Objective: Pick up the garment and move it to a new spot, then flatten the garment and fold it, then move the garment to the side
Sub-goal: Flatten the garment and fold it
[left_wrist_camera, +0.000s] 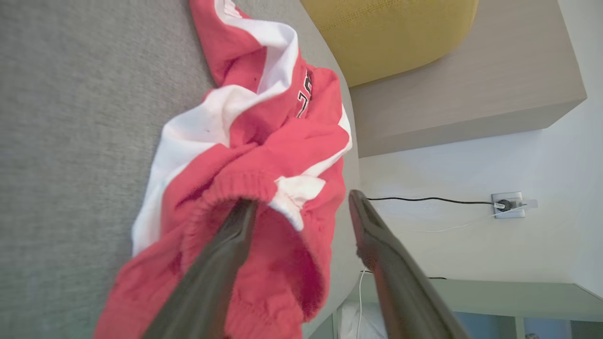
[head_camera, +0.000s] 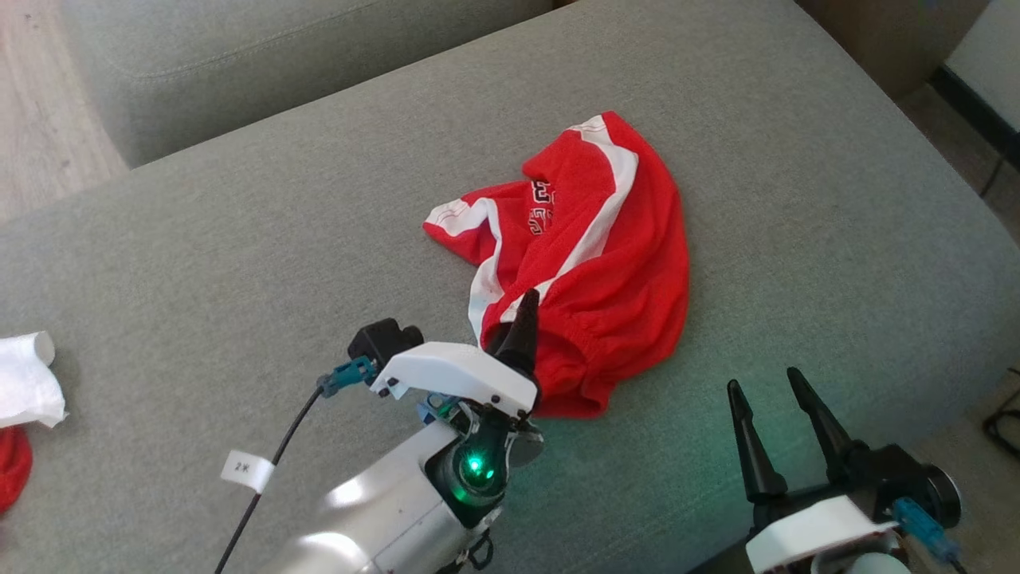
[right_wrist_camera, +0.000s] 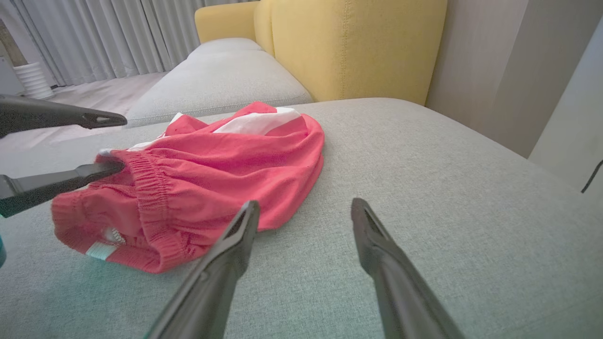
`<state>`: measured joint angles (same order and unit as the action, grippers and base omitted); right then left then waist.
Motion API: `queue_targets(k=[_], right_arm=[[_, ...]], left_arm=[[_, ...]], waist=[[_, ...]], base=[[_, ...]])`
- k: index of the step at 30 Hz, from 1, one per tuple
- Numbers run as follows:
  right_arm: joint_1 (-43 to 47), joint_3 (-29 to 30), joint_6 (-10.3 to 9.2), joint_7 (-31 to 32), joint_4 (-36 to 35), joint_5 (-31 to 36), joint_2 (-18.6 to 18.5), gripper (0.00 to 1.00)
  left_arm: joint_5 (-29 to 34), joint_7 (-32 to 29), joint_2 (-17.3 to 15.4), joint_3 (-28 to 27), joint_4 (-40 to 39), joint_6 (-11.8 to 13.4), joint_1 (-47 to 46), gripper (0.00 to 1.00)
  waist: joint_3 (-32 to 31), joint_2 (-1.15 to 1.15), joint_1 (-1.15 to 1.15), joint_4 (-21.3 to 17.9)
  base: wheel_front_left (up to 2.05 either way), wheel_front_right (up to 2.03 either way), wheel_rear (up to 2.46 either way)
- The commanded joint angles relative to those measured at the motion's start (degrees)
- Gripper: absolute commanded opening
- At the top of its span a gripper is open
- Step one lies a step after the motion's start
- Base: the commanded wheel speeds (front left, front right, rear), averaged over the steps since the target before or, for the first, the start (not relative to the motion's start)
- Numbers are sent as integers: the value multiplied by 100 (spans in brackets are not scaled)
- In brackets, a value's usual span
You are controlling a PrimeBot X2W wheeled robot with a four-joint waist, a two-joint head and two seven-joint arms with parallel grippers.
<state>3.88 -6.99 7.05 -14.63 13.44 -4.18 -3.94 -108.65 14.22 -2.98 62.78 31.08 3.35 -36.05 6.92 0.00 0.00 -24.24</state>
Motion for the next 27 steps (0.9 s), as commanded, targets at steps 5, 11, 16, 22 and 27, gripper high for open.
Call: queue_targets(k=[5,11,16,22,27], right_arm=[[-259,-127,44,-37,-170,26,15,100],[-343,-210,44,-37,-164,10,32,100],[-366,-238,44,-37,-159,-7,46,100],[-265,-160,44,-37,-202,-35,69,100],[-179,-107,44,-37,-195,-48,82,100]], left_arm=[[-83,74,10,-111,-3,-44,-342,46],[-13,76,10,-10,71,-38,-399,0],[435,77,10,91,226,-182,-554,0],[3792,77,-17,-119,664,100,-970,0],[6111,77,-361,-471,203,359,-1049,0]], waist=[[23,0,0,50],[84,0,0,58],[64,0,0,70],[-69,0,0,297],[-266,0,0,680]], base=[[0,0,0],[0,0,0],[0,0,0],[0,0,0],[0,0,0]])
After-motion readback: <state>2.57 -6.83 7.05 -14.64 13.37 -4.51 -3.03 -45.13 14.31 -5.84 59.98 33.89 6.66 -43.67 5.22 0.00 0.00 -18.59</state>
